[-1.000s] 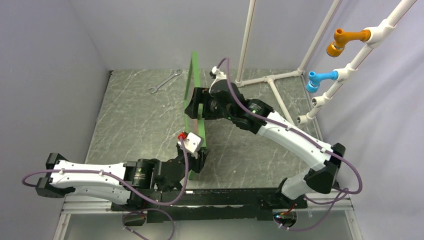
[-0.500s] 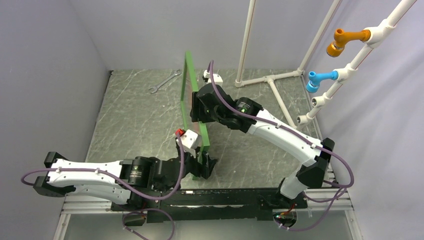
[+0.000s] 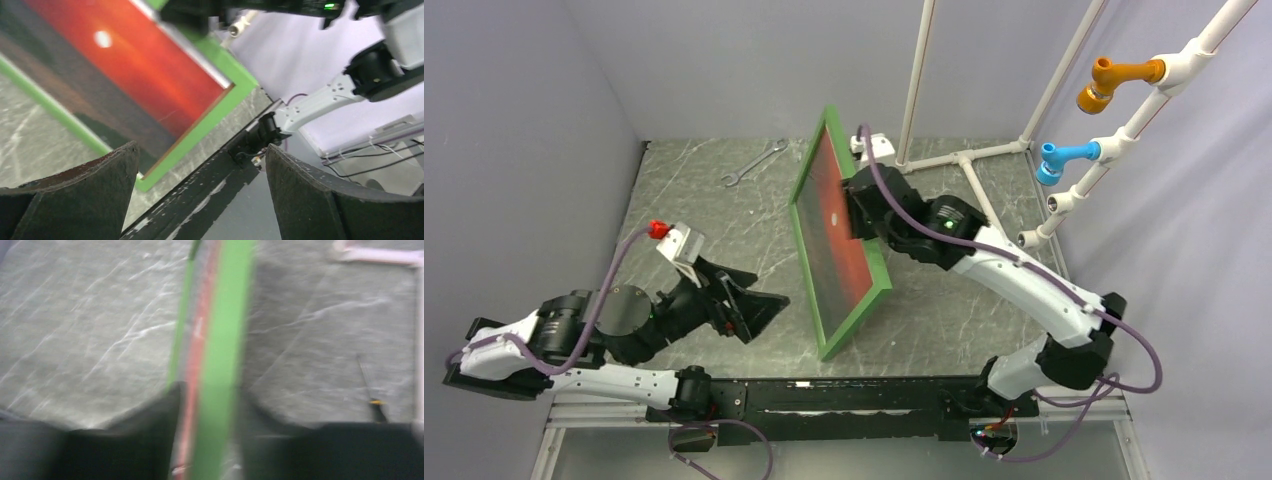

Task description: Take the photo out of the frame

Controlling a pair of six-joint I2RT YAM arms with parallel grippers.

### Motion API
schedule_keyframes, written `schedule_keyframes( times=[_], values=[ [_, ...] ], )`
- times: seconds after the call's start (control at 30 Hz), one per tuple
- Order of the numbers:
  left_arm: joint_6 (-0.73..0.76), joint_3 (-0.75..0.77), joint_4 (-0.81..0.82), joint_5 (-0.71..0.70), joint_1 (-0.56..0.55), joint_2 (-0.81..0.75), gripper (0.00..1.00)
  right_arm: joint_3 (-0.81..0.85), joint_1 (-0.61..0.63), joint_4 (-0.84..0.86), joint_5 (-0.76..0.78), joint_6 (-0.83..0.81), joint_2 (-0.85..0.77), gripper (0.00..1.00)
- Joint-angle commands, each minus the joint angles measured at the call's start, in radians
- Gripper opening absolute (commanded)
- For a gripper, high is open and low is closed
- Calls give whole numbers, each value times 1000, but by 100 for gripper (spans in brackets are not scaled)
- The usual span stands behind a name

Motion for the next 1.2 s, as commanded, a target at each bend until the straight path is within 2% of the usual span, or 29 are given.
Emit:
schedule_keyframes(
  times=[0.0, 0.1, 0.2, 0.3, 0.37, 0.4, 0.47, 0.53, 0.6, 0.7, 0.77, 0.87, 0.97, 1.07, 1.17],
  values=[
    [-29, 44, -241, -140, 0, -20, 98, 16, -25, -31, 101, -129, -107, 0],
    [-22, 42, -273, -186, 9, -46, 99, 0, -30, -41, 75, -162, -120, 0],
    [-4, 12, -242, -195, 14, -67, 100, -81, -79, 32, -78, -152, -152, 0],
    [1, 1, -209, -161, 28, -33, 99, -178, -181, 134, -225, -122, -201, 0],
    [0, 13, -209, -141, 62, 10, 100, -148, -127, 114, -158, -138, -166, 0],
    [12, 25, -206, -110, 100, 34, 99, -117, -95, 81, -84, -149, -134, 0],
    [63, 29, -170, 37, 253, 77, 99, -100, -83, 79, -43, -166, -100, 0],
    [133, -3, -110, 268, 531, 124, 99, -99, -80, 89, -20, -190, -95, 0],
    [161, -36, -66, 437, 723, 158, 96, -87, -79, 78, -5, -214, -88, 0],
    [172, -53, 68, 689, 950, 174, 97, -95, -78, 110, -29, -278, -102, 0],
    [119, 3, 95, 808, 1068, 206, 99, -85, -61, 119, -37, -323, -97, 0],
    [6, 121, 80, 891, 1179, 268, 99, -56, -34, 119, -44, -340, -68, 0],
    [-145, 212, 59, 945, 1246, 336, 99, -15, 21, 95, 4, -320, -19, 0],
    [-326, 293, -35, 973, 1276, 436, 98, 18, 92, 75, 86, -297, 22, 0],
    [-388, 392, -169, 933, 1279, 528, 97, 29, 136, 81, 122, -286, 45, 0]
  ],
)
